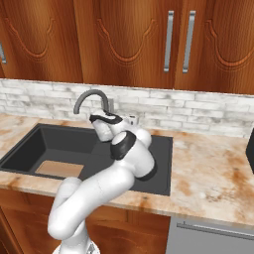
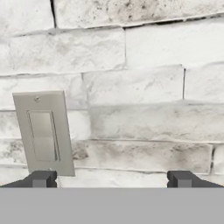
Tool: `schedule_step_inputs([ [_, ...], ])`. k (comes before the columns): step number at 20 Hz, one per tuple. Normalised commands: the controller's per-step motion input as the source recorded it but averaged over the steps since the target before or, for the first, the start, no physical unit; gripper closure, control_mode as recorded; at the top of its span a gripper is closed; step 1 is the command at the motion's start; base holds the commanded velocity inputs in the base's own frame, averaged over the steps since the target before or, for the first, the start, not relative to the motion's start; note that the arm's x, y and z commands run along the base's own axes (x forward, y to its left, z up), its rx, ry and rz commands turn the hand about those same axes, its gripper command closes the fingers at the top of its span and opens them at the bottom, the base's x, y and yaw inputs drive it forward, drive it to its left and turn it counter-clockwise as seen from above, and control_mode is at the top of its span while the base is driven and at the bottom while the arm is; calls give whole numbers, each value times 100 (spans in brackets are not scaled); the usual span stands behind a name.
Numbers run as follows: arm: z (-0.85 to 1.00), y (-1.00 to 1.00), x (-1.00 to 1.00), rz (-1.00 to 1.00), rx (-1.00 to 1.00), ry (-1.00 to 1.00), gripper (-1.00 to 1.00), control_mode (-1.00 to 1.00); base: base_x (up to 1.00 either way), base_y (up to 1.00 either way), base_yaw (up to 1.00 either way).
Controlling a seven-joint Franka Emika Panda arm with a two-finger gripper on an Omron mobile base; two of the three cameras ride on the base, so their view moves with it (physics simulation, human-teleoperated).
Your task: Turn on the sink faucet with hot water and rinse the cutting board for ten seconds, then turn off the faucet. Push the cutting board to reach the water if necessary.
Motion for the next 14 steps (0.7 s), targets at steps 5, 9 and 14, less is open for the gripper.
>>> schedule_step_inputs([
  [5,-7,0,0,0,0,-7,-100,-100,0,0,0],
  [9,-1,0,0,0,0,0,-100,-100,0,0,0],
  [14,-6,0,0,0,0,0,-100,-100,0,0,0],
])
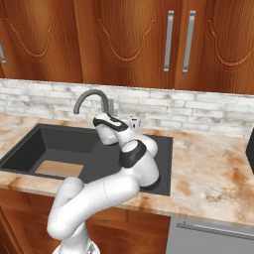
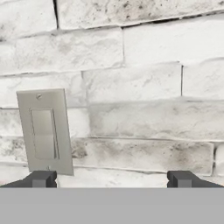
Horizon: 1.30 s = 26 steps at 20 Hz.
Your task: Turn on the sink faucet with hot water and rinse the cutting board for ten seconds, then turn off the faucet. Push the cutting board to reach the water if necessary.
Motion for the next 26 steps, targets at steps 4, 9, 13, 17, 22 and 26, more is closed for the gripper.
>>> schedule_step_inputs([
  [4,-8,0,0,0,0,0,-100,-100,0,0,0],
  [9,-7,0,0,0,0,0,-100,-100,0,0,0],
  [13,-10,0,0,0,0,0,-100,-100,0,0,0],
  [17,-14,0,0,0,0,0,-100,-100,0,0,0],
  [22,-13,0,0,0,0,0,-100,-100,0,0,0],
  [26,-15,0,0,0,0,0,-100,-100,0,0,0],
])
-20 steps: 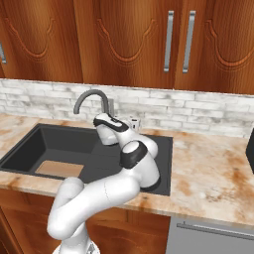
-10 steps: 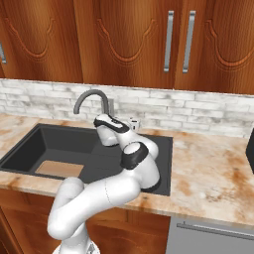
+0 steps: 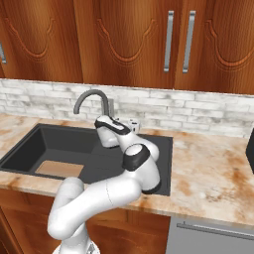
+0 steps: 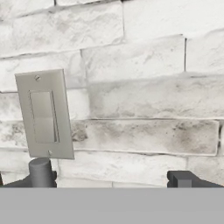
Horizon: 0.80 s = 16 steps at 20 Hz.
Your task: Turn on the sink faucet with hot water and rinse the cutting board for ten seconds, then turn off the faucet. Push the cutting board to reach the water if necessary.
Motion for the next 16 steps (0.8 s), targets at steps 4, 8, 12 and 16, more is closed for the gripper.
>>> schedule_step_inputs([
  [4,-5,0,0,0,0,0,-100,-100,0,0,0],
  [8,0,0,0,0,0,0,-100,-100,0,0,0],
  [12,0,0,0,0,0,0,-100,-100,0,0,0],
  [16,0,0,0,0,0,0,-100,-100,0,0,0],
])
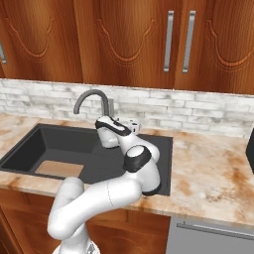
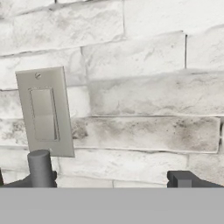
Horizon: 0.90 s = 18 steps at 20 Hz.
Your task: Turn on the sink faucet with hot water and rinse the cutting board for ten seconds, then turn off the faucet. Push the cutting board to reach the water if necessary.
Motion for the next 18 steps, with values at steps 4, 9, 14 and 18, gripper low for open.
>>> schedule_step_inputs([
  [4,0,0,0,0,0,0,-100,-100,0,0,0],
  [9,0,0,0,0,0,0,-100,-100,0,0,0],
  [14,0,0,4,0,0,0,-100,-100,0,0,0],
  [18,0,0,4,0,0,0,-100,-100,0,0,0],
])
